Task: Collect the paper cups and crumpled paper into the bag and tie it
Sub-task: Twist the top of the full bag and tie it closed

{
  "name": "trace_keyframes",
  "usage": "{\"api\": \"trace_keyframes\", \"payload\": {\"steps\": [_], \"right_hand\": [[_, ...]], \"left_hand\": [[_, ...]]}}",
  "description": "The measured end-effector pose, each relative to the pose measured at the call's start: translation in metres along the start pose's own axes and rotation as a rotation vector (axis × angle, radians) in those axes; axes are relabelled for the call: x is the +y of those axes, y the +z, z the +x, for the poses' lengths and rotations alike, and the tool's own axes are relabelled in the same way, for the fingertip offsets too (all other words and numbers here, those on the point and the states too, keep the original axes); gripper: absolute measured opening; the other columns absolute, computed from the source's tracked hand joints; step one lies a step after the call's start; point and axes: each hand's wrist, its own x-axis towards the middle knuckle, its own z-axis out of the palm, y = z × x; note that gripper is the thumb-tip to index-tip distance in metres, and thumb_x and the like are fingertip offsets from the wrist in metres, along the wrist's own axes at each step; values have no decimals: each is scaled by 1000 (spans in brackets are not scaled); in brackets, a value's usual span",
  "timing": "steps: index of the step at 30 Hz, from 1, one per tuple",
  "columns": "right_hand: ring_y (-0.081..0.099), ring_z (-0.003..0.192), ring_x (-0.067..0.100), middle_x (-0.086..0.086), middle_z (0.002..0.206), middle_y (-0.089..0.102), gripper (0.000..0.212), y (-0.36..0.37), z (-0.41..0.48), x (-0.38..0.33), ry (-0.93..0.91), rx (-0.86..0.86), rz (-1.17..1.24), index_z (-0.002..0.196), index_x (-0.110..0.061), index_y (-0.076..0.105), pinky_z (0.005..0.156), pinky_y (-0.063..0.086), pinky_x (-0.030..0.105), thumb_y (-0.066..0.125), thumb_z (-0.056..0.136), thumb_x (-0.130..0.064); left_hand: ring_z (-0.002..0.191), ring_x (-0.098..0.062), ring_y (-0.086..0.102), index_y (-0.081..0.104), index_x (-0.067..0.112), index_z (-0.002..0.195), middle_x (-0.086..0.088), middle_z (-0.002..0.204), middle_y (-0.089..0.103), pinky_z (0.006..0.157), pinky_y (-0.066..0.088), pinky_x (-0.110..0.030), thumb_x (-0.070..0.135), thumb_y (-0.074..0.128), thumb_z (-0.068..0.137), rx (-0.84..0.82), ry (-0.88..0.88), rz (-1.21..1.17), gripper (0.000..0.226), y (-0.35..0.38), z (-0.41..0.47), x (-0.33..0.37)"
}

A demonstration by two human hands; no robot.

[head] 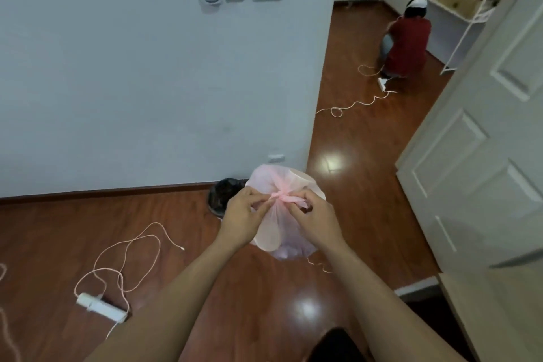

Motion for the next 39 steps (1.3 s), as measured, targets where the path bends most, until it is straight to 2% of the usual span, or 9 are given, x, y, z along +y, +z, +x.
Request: {"api": "trace_keyframes", "payload": {"steps": [7, 10, 17, 19, 22, 26, 32, 36, 39], "right_hand": [[70, 96, -3, -24, 104, 77, 5, 66, 92, 3, 10, -224, -24, 95, -36, 77, 74, 46, 10, 77, 96, -31], [70, 96, -1, -26, 102, 76, 8, 95, 135, 9, 11, -291, -20, 94, -37, 77, 77, 48, 12, 73, 94, -29], [71, 89, 9, -12, 95, 77, 14, 158, 220, 22, 123, -484, -65, 93, -23, 73, 76, 55, 31, 66, 100, -33], [71, 87, 14, -8, 91, 77, 15, 174, 245, 25, 129, -514, -96, 90, -19, 70, 72, 52, 31, 65, 99, -29], [69, 86, 17, -5, 91, 75, 15, 198, 275, 28, 163, -553, -120, 90, -17, 70, 68, 46, 25, 66, 101, -28], [69, 87, 13, -8, 95, 75, 13, 233, 309, 29, 222, -587, -145, 97, -23, 72, 69, 46, 21, 67, 104, -33], [71, 97, 21, -5, 104, 77, 18, 300, 350, 45, 361, -536, -267, 111, -23, 75, 84, 60, 38, 68, 102, -38], [65, 86, 10, -7, 97, 69, 14, 342, 371, 50, 436, -488, -251, 111, -17, 72, 76, 52, 24, 66, 105, -29], [62, 80, 3, -18, 89, 63, 2, 369, 389, 66, 456, -476, -285, 107, -26, 66, 74, 50, 11, 65, 107, -27]], "left_hand": [[88, -6, 64, 87, 24, 108, 6, 89, 66, 76, 41, -7, 23, 82, 96, 55, -175, 0, 13, -25, 53, -76], [89, 2, 64, 87, 23, 105, 10, 89, 65, 76, 41, -6, 19, 84, 95, 81, -259, 17, 11, -34, 83, -104], [89, -3, 62, 87, 23, 96, 24, 82, 68, 80, 44, -13, 22, 80, 98, 62, -378, 98, 8, -55, 147, -151], [82, -7, 61, 86, 19, 91, 15, 78, 66, 78, 46, -19, 21, 78, 99, 42, -392, 141, 12, -58, 165, -167], [74, -15, 53, 82, 14, 85, -1, 71, 56, 70, 39, -14, 24, 75, 102, 11, -432, 157, 20, -67, 189, -195], [85, 3, 60, 88, 23, 97, 17, 84, 62, 77, 38, -3, 26, 78, 99, -11, -508, 97, 10, -74, 220, -243], [88, -10, 60, 87, 23, 95, 10, 80, 70, 79, 45, -26, 20, 76, 100, -159, -513, 100, 13, -79, 267, -336], [93, -18, 65, 87, 19, 101, 6, 88, 74, 81, 48, -31, 17, 74, 101, -223, -512, 113, 14, -85, 300, -375], [93, -10, 63, 84, 18, 112, 5, 105, 75, 76, 41, -8, 21, 72, 102, -232, -547, 95, 16, -84, 323, -404]]}}
